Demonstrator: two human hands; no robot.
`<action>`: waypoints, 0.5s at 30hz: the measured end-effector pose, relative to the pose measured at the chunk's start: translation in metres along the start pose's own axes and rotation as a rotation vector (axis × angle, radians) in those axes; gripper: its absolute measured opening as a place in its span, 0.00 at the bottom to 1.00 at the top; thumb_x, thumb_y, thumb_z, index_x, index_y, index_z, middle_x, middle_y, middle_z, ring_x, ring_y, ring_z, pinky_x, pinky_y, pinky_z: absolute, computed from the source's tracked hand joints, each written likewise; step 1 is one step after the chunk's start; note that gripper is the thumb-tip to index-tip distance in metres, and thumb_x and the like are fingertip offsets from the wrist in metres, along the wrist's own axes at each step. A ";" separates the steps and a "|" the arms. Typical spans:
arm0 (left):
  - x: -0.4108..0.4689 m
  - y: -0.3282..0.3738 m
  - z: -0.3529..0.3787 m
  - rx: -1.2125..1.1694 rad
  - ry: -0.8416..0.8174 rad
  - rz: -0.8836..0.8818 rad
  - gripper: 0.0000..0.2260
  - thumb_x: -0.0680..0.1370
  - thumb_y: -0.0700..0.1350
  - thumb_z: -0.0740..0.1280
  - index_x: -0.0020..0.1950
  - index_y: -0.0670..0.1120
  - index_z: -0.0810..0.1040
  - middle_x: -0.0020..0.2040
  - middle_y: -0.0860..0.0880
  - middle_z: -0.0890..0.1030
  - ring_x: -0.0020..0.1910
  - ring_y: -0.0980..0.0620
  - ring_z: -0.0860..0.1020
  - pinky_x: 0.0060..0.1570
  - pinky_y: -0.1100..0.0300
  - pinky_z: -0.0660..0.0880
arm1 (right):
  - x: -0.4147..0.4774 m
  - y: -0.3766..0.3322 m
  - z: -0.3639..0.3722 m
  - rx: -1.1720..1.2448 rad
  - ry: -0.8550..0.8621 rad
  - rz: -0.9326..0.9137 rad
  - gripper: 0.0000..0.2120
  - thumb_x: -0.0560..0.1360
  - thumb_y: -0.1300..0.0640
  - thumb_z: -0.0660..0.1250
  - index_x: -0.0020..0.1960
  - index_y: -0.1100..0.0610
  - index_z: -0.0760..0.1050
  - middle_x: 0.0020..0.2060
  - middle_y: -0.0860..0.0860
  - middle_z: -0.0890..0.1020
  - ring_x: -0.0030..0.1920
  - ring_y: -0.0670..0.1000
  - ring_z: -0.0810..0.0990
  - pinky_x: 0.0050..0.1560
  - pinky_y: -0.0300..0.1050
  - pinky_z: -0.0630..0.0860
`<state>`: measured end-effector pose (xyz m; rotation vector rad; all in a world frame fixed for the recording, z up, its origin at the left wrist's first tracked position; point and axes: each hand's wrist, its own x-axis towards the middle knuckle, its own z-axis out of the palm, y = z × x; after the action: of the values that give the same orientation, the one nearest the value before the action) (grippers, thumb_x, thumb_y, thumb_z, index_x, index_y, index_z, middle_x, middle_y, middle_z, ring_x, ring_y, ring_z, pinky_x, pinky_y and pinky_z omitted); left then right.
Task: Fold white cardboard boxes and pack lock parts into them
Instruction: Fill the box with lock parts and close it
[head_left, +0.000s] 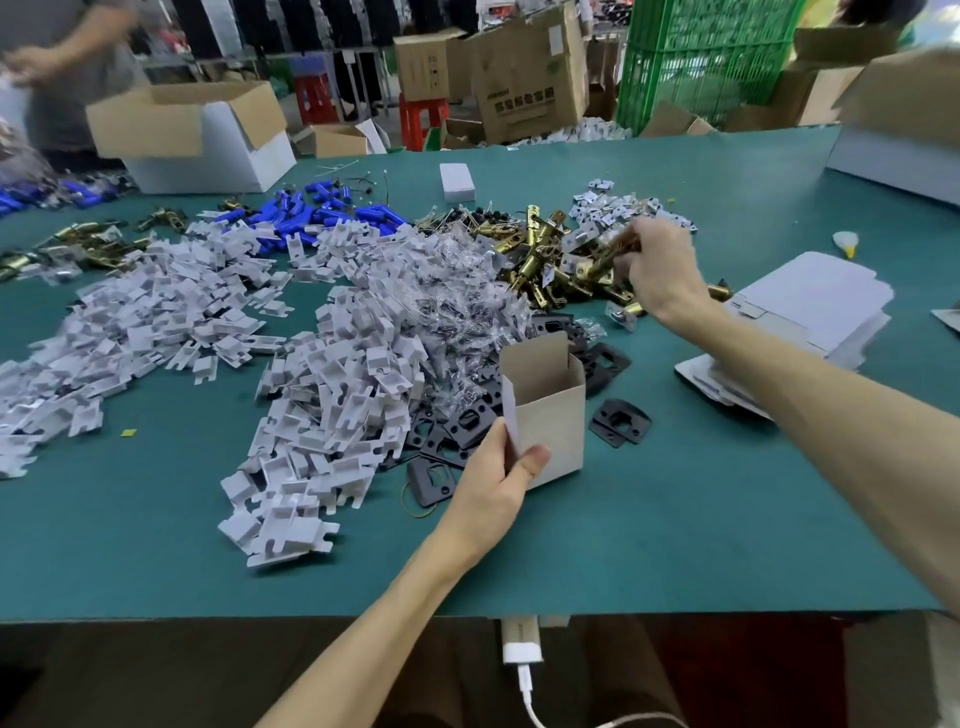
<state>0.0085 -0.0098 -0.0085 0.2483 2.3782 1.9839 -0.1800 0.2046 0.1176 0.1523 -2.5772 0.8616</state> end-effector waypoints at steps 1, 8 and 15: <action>0.000 0.001 0.000 -0.011 0.005 -0.007 0.20 0.80 0.59 0.66 0.63 0.45 0.73 0.56 0.43 0.81 0.56 0.44 0.79 0.65 0.43 0.74 | -0.003 -0.007 -0.014 0.053 0.031 -0.020 0.07 0.77 0.72 0.67 0.52 0.64 0.79 0.49 0.58 0.81 0.41 0.48 0.81 0.43 0.31 0.78; -0.001 0.008 0.000 -0.077 0.030 -0.037 0.07 0.84 0.49 0.68 0.62 0.56 0.76 0.59 0.57 0.84 0.60 0.57 0.81 0.65 0.54 0.75 | -0.058 -0.061 -0.094 0.359 -0.051 -0.160 0.09 0.75 0.69 0.72 0.55 0.63 0.82 0.41 0.53 0.86 0.38 0.48 0.87 0.42 0.39 0.83; -0.008 0.016 0.001 -0.027 0.034 -0.016 0.06 0.83 0.47 0.70 0.59 0.53 0.78 0.58 0.42 0.83 0.54 0.49 0.80 0.59 0.53 0.77 | -0.109 -0.096 -0.093 0.256 -0.280 -0.315 0.09 0.75 0.71 0.72 0.52 0.61 0.84 0.40 0.48 0.85 0.37 0.42 0.85 0.42 0.34 0.81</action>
<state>0.0179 -0.0076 0.0060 0.1959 2.3637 2.0278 -0.0261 0.1795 0.1915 0.7813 -2.5766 1.1066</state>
